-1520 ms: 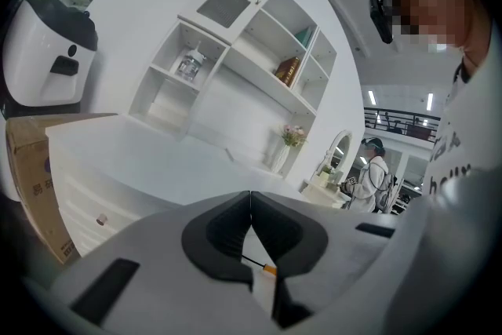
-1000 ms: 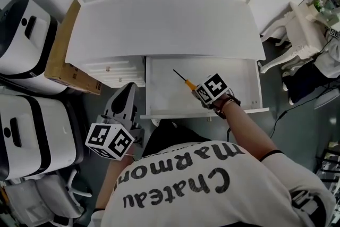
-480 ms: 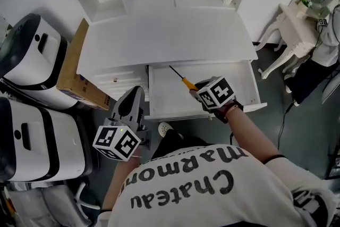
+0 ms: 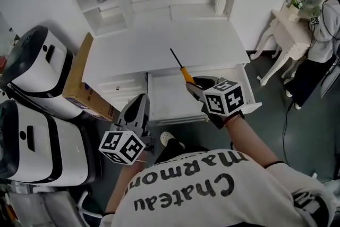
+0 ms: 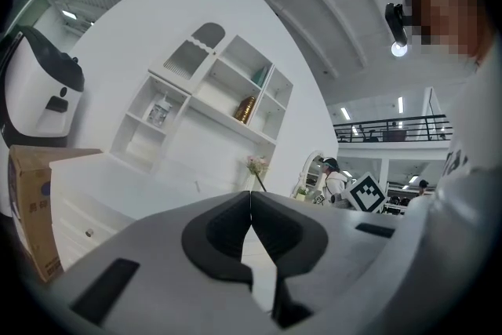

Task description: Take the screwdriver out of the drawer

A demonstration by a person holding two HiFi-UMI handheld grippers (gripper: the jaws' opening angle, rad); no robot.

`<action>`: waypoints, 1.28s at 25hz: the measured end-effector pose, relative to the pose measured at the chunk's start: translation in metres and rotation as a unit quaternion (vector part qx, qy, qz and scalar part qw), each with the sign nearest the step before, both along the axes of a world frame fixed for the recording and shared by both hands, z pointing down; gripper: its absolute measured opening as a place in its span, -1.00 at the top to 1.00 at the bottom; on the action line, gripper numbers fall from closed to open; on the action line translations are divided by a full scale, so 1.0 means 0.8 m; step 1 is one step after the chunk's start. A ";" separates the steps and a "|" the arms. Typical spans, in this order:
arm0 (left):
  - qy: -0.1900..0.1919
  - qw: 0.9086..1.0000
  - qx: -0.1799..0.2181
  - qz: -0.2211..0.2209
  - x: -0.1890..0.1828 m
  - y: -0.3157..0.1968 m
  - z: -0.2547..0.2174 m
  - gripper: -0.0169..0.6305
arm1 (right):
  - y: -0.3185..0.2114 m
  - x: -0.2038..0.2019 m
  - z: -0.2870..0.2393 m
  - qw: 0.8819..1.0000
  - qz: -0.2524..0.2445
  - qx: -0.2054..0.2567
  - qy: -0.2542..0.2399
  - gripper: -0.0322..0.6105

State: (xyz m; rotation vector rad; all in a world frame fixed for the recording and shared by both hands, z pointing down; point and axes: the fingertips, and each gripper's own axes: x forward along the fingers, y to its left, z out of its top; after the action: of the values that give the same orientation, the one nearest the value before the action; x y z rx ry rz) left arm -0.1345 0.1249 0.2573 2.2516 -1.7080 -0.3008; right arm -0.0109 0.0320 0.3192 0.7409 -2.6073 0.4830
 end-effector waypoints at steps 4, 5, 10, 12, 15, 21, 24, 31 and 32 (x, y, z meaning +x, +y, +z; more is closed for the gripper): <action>0.001 1.000 0.006 0.002 0.017 0.007 -0.008 0.87 | 0.008 0.017 -0.045 0.997 0.014 0.032 -0.065 0.52; 0.001 1.000 0.007 0.003 0.020 0.009 -0.009 0.87 | 0.010 0.021 -0.053 0.996 0.018 0.036 -0.081 0.52; 0.004 1.000 0.008 0.004 0.034 0.017 -0.009 0.87 | 0.019 0.045 -0.080 0.989 0.041 0.048 -0.137 0.52; 0.005 1.000 0.006 0.006 0.040 0.019 -0.006 0.87 | 0.023 0.055 -0.083 0.987 0.050 0.059 -0.142 0.52; 0.005 1.000 0.002 0.011 0.051 0.024 -0.001 0.87 | 0.029 0.070 -0.081 0.984 0.063 0.060 -0.157 0.52; 0.008 1.000 -0.010 0.010 0.065 0.037 0.015 0.87 | 0.038 0.097 -0.064 0.981 0.091 0.046 -0.165 0.52; 0.015 1.000 -0.019 0.004 0.060 0.041 0.022 0.87 | 0.039 0.103 -0.054 0.981 0.102 0.035 -0.160 0.52; 0.015 1.000 -0.024 0.010 0.062 0.046 0.025 0.87 | 0.046 0.111 -0.033 0.983 0.106 0.025 -0.148 0.52; 0.013 1.000 -0.023 0.009 0.061 0.047 0.023 0.87 | 0.047 0.111 -0.030 0.984 0.106 0.024 -0.144 0.52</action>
State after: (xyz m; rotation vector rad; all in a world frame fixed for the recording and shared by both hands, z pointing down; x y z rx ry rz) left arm -0.0857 0.1621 0.2758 2.2188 -1.6649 -0.2829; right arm 0.0782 0.0693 0.2952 1.0417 -2.8267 0.6324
